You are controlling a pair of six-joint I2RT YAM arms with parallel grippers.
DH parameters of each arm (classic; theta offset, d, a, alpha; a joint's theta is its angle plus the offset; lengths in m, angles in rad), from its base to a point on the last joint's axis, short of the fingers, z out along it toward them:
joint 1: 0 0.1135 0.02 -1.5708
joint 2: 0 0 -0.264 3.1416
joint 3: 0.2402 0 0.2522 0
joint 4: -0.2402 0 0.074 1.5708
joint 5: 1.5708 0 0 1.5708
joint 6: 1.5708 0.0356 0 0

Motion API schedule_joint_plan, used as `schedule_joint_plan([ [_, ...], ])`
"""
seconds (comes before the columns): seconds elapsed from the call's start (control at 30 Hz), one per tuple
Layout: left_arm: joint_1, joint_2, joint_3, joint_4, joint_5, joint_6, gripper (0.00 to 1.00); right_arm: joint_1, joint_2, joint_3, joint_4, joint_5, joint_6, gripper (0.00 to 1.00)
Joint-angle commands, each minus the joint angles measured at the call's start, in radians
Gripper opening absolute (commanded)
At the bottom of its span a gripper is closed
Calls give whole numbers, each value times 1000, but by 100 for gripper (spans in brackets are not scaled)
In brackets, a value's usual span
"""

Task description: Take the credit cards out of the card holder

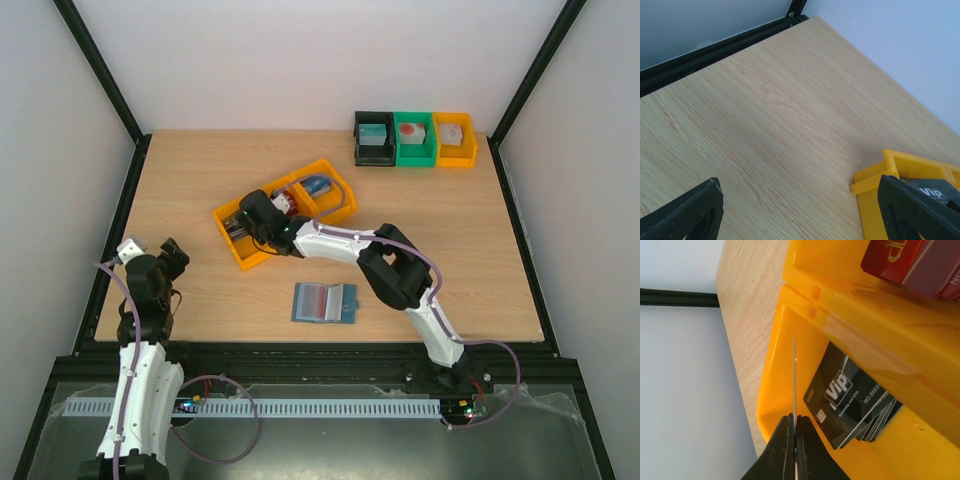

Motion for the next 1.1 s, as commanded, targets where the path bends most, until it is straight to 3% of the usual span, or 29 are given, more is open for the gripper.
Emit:
schedule_joint_plan([
  [0.0,7,-7,-15,24,-15,-8,85,6,41,44,-50,44,64,2],
  [0.13,9,-8,-17,24,-17,-9,85,6,84,137,-124,34,45,4],
  [0.6,14,-20,-18,28,-15,-8,85,6,92,340,-366,43,-25,64],
  [0.77,15,-22,-15,30,-10,-2,85,6,69,421,-392,63,-127,68],
  [0.9,15,-31,-8,44,23,16,86,7,-5,497,-433,111,-392,69],
  [0.97,14,-35,-3,58,57,23,86,7,-85,465,-482,163,-530,70],
  [1.07,15,-48,14,67,150,23,85,7,-257,279,-512,215,-693,70],
])
